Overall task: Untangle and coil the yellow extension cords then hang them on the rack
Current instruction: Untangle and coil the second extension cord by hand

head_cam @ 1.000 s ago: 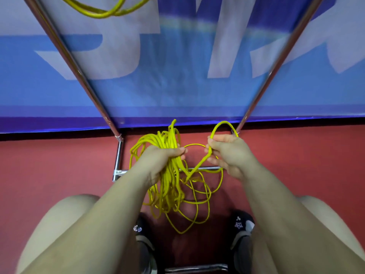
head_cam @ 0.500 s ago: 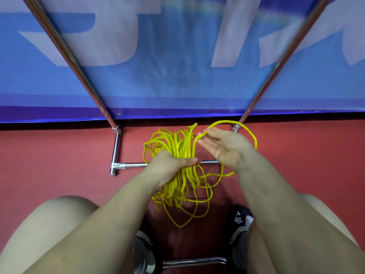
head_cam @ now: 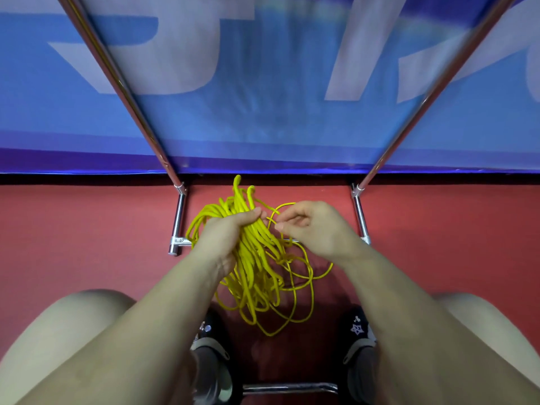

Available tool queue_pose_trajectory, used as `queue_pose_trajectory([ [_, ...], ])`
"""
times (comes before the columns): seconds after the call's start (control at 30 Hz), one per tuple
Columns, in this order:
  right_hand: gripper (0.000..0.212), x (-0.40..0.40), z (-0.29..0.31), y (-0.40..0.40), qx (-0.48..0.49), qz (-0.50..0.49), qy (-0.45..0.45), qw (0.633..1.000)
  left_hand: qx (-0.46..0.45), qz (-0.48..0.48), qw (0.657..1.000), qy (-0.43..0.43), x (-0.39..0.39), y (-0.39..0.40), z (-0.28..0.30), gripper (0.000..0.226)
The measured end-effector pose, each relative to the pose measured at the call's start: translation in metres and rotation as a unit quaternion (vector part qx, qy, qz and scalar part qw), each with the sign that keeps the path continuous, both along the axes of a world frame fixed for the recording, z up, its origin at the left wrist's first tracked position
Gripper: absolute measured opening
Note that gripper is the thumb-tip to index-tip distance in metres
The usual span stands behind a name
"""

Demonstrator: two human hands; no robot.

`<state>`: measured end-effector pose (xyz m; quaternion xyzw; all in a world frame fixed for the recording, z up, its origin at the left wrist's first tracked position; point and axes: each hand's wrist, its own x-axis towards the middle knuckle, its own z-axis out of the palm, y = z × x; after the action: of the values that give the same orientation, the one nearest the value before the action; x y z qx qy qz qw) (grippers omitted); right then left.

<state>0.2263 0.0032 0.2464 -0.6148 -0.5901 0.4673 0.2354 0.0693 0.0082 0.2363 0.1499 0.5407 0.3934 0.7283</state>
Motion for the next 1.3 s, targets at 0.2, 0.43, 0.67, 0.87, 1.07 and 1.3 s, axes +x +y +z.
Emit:
queue_pose_trajectory([
  [0.2,0.017,-0.01,-0.001,-0.005,0.026,0.062,-0.03,0.997,0.003,0.014,0.999,-0.044,-0.009,0.003,0.008,0.011],
  [0.43,0.006,-0.008,0.002,-0.003,0.087,0.04,-0.052,0.994,0.03,0.046,0.998,-0.015,-0.007,0.004,0.008,0.007],
  [0.67,0.01,0.005,0.021,0.009,-0.005,-0.091,0.062,0.994,0.05,0.016,0.997,0.054,-0.003,0.003,0.005,0.005],
  [0.87,0.009,0.008,0.032,0.008,-0.123,-0.18,0.224,0.95,0.088,-0.104,0.982,0.128,0.002,-0.007,0.003,0.001],
  [1.07,0.017,0.016,0.027,0.011,-0.201,-0.287,0.32,0.88,0.137,-0.219,0.951,0.168,0.006,-0.012,0.004,0.011],
  [1.3,0.023,0.024,0.024,0.012,-0.172,-0.28,0.325,0.887,0.174,-0.268,0.941,0.111,0.024,-0.016,0.009,0.01],
])
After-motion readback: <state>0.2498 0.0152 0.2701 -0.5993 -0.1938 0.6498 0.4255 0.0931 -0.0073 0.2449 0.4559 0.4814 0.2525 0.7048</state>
